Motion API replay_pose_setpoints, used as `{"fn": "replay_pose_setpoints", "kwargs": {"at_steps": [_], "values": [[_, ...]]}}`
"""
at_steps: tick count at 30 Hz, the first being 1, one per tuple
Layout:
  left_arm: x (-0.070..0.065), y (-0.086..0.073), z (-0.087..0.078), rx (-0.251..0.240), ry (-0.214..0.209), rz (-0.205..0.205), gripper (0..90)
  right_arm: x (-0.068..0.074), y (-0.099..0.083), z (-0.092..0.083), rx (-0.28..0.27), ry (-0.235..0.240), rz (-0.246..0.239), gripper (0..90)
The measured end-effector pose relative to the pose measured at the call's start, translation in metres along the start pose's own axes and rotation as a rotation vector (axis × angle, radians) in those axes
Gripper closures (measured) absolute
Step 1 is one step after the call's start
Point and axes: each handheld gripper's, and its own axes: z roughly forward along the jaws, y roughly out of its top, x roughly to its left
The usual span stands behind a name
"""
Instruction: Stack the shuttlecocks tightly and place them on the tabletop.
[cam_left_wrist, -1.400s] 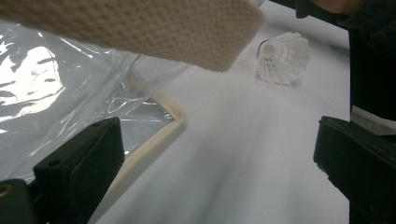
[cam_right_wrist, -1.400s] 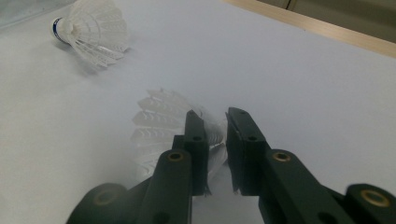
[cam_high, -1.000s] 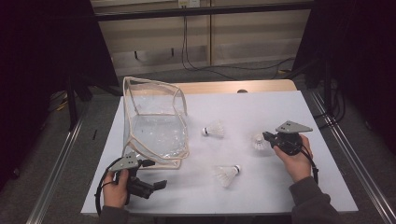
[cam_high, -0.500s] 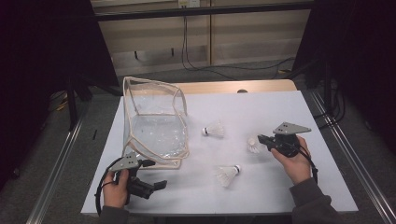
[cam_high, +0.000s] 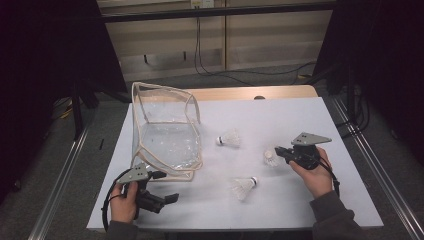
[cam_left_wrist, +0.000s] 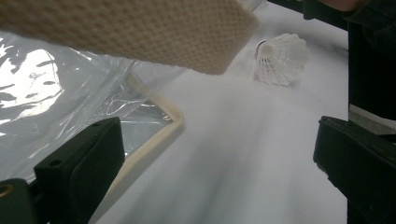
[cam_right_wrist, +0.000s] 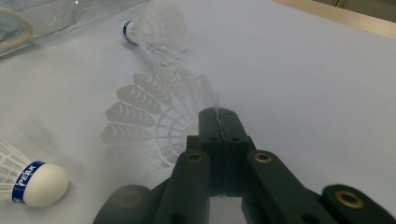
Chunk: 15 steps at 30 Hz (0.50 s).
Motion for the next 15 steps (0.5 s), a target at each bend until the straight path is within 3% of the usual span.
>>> {"fn": "replay_pose_setpoints", "kwargs": {"at_steps": [15], "values": [[-0.0001, 0.0002, 0.0003, 0.000, -0.002, 0.000, 2.0, -0.0057, -0.0020, -0.0016, -0.011, -0.037, 0.024, 75.5]]}}
